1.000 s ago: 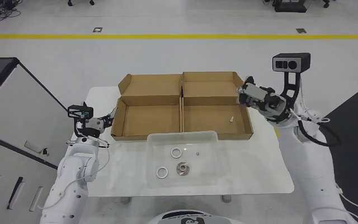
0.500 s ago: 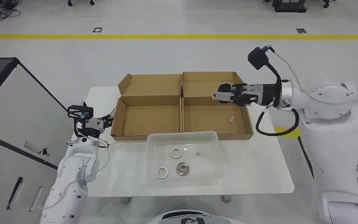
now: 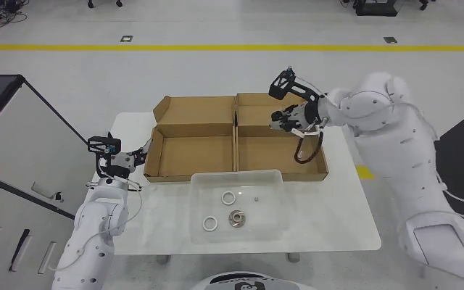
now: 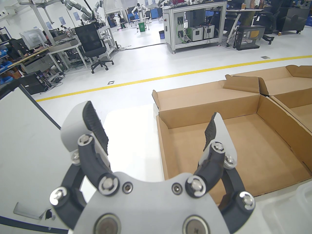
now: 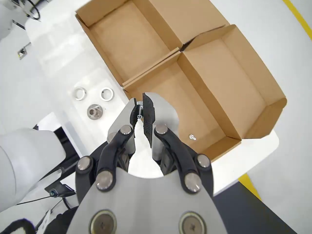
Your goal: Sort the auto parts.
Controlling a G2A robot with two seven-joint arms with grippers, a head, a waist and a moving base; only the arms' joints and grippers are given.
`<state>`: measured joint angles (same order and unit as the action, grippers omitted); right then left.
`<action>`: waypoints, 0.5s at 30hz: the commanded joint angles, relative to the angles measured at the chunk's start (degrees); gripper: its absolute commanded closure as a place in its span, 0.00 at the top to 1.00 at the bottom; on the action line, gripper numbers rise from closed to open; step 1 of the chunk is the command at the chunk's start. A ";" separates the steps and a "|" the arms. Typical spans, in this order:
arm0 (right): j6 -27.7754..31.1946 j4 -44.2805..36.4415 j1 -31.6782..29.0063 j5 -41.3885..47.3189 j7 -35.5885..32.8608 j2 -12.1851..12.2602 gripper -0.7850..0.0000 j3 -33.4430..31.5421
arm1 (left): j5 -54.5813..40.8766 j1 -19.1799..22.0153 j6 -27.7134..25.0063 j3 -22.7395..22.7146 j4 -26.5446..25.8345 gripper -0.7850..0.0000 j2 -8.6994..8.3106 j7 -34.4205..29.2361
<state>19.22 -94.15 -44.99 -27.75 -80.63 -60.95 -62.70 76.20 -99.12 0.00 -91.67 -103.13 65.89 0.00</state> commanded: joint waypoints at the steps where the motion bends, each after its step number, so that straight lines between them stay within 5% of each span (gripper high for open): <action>1: -0.20 1.64 0.24 -1.58 0.62 -0.11 0.00 1.45 | 0.00 0.00 0.00 0.00 0.00 1.00 0.00 0.00; 15: -0.85 7.41 -0.65 -18.63 3.88 -0.43 0.00 9.94 | 0.00 0.00 0.00 0.00 0.00 1.00 0.00 0.00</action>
<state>18.44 -87.30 -45.53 -44.41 -77.31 -61.33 -53.46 76.20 -99.12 0.00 -91.67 -103.13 65.89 0.00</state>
